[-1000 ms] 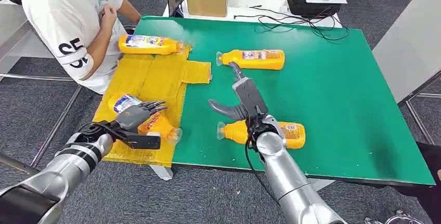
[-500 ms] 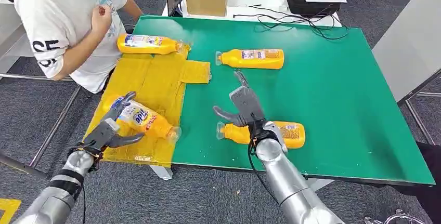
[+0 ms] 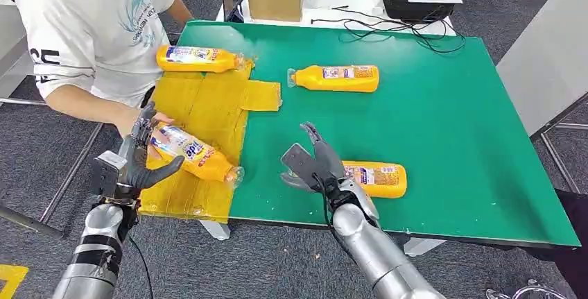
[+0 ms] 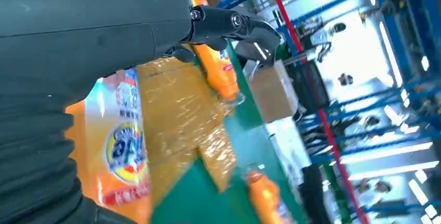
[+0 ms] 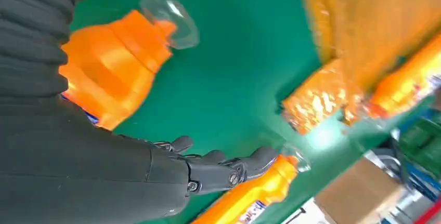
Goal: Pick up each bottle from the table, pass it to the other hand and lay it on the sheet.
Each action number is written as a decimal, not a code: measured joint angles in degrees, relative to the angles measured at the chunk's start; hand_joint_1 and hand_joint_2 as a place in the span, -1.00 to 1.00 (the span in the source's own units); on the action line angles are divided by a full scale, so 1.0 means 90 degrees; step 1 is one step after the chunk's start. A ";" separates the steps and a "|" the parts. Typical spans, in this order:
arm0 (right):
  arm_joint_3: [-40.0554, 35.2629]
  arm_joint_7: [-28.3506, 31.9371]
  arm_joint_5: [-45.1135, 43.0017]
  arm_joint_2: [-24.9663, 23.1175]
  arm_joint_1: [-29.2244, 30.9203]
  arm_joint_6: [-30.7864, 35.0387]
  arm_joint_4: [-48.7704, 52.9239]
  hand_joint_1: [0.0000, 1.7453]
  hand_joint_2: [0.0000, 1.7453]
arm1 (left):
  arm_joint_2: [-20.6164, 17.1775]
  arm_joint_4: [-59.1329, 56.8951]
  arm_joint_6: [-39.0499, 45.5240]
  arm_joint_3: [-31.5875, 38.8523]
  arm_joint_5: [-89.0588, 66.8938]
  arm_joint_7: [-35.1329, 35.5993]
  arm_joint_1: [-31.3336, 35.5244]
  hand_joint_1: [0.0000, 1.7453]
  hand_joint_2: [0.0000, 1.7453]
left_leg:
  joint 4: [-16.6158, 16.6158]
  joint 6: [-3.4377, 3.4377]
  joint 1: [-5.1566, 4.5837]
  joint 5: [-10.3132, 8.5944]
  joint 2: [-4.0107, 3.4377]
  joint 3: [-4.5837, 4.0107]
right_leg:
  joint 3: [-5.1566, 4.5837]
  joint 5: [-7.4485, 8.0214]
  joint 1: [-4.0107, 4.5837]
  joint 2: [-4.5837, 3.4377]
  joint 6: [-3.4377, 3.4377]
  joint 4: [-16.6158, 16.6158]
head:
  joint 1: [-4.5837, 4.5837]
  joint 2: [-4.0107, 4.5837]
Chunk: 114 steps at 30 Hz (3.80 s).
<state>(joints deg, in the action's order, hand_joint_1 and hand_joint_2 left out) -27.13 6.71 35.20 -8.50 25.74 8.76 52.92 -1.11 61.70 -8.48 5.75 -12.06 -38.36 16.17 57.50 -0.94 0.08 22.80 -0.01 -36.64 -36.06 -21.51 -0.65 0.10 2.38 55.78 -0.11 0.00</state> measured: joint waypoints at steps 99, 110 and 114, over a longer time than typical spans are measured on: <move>0.0394 0.0306 -0.0149 -0.0779 0.0687 0.0714 -0.0583 1.00 1.00 | 0.1180 -0.1805 -0.0073 -0.1426 0.0753 0.2127 0.1227 -1.00 1.00 | 0.0002 -0.0005 -0.0001 -0.0004 0.0003 -0.0009 | -0.0001 0.0005 0.0000 -0.0003 0.0004 -0.0002 | 0.0000 0.0000; 0.0255 0.0345 -0.0178 -0.0850 0.0730 0.0741 -0.0585 1.00 1.00 | 0.1194 -0.1858 -0.0280 -0.1574 0.1064 0.2202 0.1259 -1.00 1.00 | 0.0001 -0.0005 0.0000 -0.0004 0.0002 -0.0010 | -0.0002 0.0005 0.0000 -0.0003 0.0003 -0.0002 | 0.0000 0.0000; 0.0124 0.0425 -0.0317 -0.0911 0.0810 0.0571 -0.0646 1.00 1.00 | 0.1199 -0.1851 -0.0739 -0.1700 0.1744 0.2224 0.1270 -1.00 1.00 | 0.0001 -0.0005 -0.0001 -0.0004 0.0001 -0.0011 | -0.0002 0.0005 0.0000 -0.0003 0.0003 -0.0002 | 0.0000 0.0000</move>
<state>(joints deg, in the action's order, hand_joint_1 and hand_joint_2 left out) -26.01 10.54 32.35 -16.70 33.03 13.90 47.10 9.68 45.05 -15.13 -9.55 3.64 -18.34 27.60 57.51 -0.98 0.07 22.76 0.00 -36.74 -36.07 -21.47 -0.65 0.07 2.41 55.76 -0.11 0.00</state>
